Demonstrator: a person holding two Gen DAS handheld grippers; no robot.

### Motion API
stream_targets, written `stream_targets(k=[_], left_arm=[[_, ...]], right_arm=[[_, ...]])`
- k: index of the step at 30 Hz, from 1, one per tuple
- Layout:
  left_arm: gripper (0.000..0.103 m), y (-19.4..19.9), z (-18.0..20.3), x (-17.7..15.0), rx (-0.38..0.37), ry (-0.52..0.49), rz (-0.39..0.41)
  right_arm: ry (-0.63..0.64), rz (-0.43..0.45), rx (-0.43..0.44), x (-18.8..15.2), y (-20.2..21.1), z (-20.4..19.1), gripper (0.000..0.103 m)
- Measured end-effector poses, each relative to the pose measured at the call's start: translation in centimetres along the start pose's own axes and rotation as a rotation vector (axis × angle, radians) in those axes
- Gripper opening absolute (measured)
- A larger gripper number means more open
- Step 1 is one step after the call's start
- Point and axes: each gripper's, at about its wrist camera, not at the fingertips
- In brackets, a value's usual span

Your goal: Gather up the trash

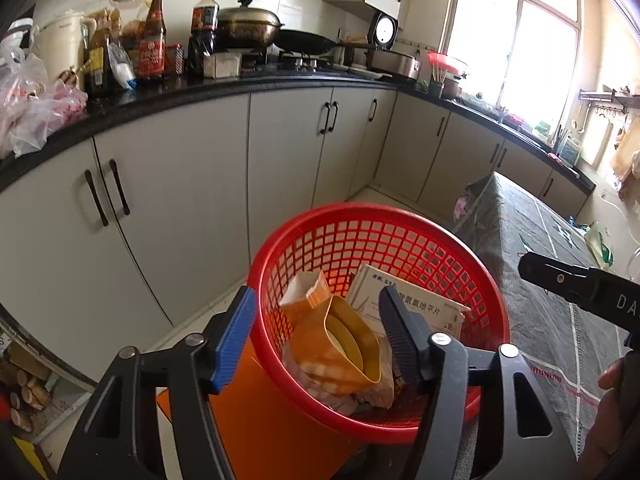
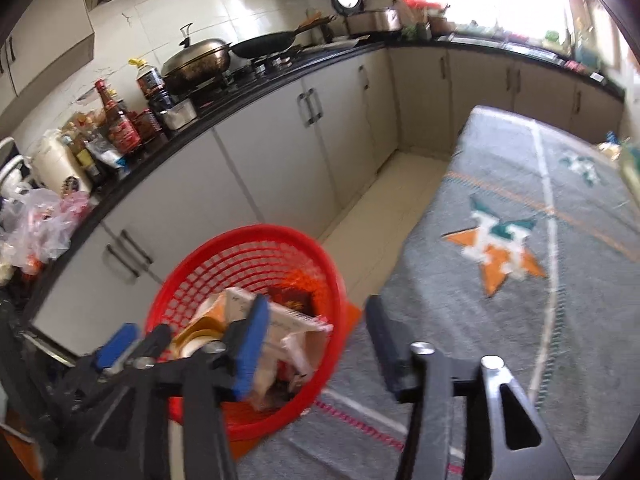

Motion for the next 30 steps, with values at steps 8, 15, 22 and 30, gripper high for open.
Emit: stream_targets(k=[8,15,22,30], left_arm=[[0.094,1.1,1.0,0.2,0.095,-0.065,0.066],[0.101,2.3,1.7,0.5,0.203,-0.137,0.108],[0.101,4.4,1.5,0.5,0.357,-0.164,0.137],[0.101,9.2,2.3,-0.7,0.345,-0.183,0.161]], right_arm=[[0.089,0.048,-0.102,-0.3,1.0,0.2,0.089],[0.112,0.068,-0.143,-0.7,1.7,0.7,0.094],[0.117,0.062,-0.144,-1.4,2.8,1.0,0.094],[0.174,0.097,-0.132,-3.1,7.4,0.9,0.095]])
Point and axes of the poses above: each gripper's, at about its wrist camera, not at the fingertips, and y roughly against the way its jaws point, z to its right, x to its top, and after that the axes turned 13 degrees about z, right-handed
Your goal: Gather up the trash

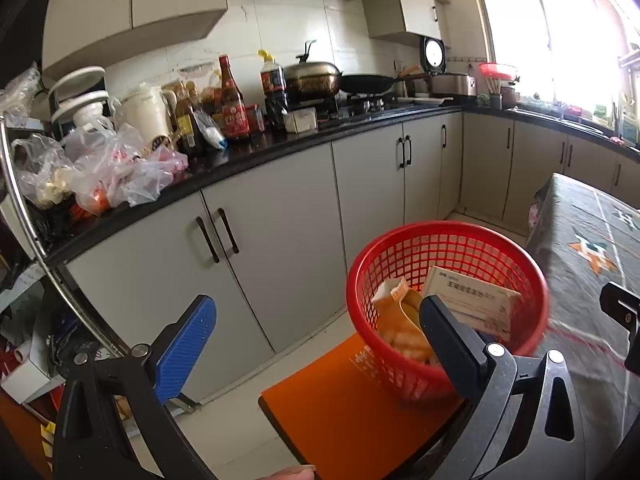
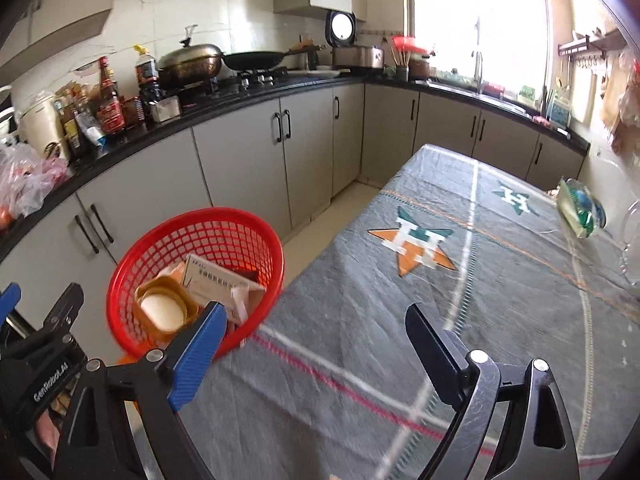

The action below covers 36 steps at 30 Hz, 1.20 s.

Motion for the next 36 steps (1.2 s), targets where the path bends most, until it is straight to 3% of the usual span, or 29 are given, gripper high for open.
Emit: stream_targets(k=[10,20,30,36], left_arm=[[0.101,7.5,0.7,-1.5,-0.043,-0.038,0.068],[0.101,12.3,1.3,-1.9,-0.044,-0.076,0.089],[0.101,13.8,3.8,-1.8,-0.086,-0.111,0.107],[0.101,13.1,3.4,-2.0,-0.086,-0.116,0.092]], right_arm=[[0.087,0.104,-0.058,-3.0,8.9,1.5,0.099],[0.052,0.184,-0.119,-5.9,16.6,3.9,0.102],[0.035,0.178,-0.164,-7.1,17.9,5.8,0.102],[0.059,0.164,-0.154,-7.5,17.5,4.6,0.102]])
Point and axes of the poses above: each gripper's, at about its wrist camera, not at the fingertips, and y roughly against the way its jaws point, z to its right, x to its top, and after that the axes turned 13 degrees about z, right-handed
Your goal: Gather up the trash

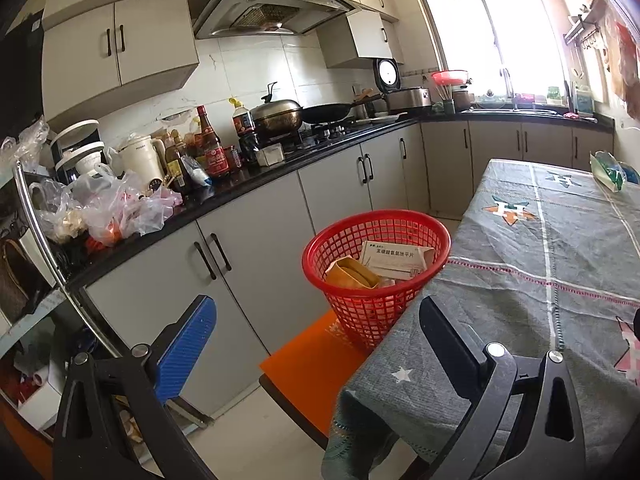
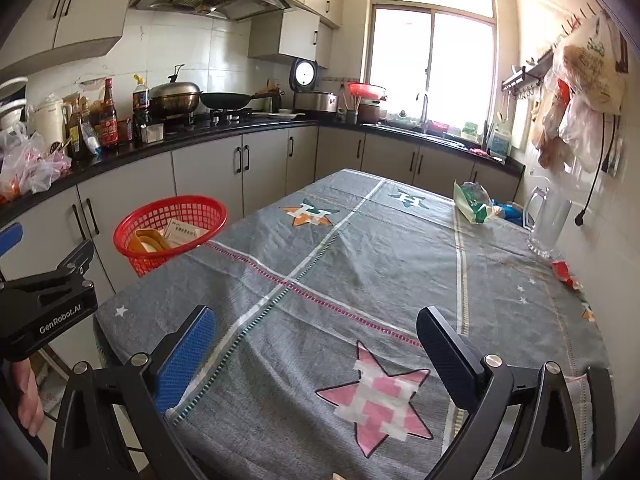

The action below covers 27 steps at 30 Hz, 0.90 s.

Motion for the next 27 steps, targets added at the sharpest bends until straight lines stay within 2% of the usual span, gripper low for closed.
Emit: stream_targets(k=[27], left_arm=[[0.101,-1.1,-0.8,-1.1,-0.002,0.015,-0.022]], right_arm=[[0.045,-0.043,-0.008,-0.5,-0.5,-0.8,0.102]])
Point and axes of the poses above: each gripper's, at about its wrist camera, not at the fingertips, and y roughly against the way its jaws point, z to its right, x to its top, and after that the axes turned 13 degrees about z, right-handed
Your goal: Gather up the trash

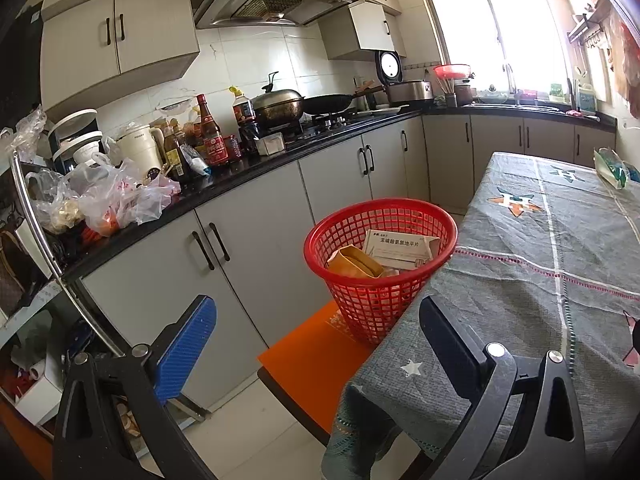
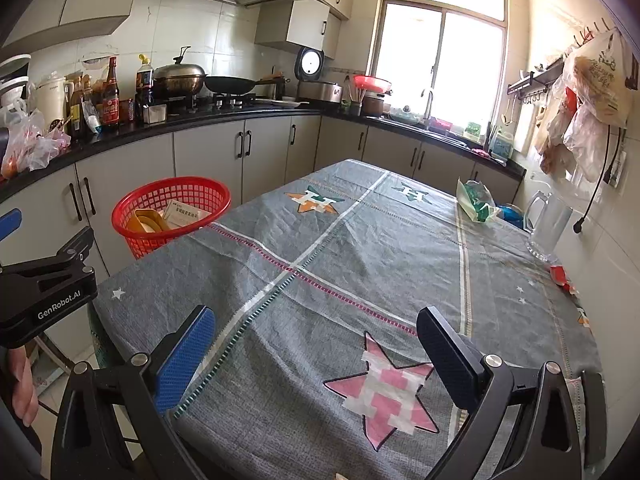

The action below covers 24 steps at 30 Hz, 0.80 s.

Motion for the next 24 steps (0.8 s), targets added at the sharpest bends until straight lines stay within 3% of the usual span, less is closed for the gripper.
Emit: stream_targets(k=[24], left_arm=[[0.101,-0.01,-0.07,-0.02,0.0,-0.002,-0.001]], right_arm=[[-0.001,-0.013,-0.001,-0.43,-0.43,0.06,0.102]])
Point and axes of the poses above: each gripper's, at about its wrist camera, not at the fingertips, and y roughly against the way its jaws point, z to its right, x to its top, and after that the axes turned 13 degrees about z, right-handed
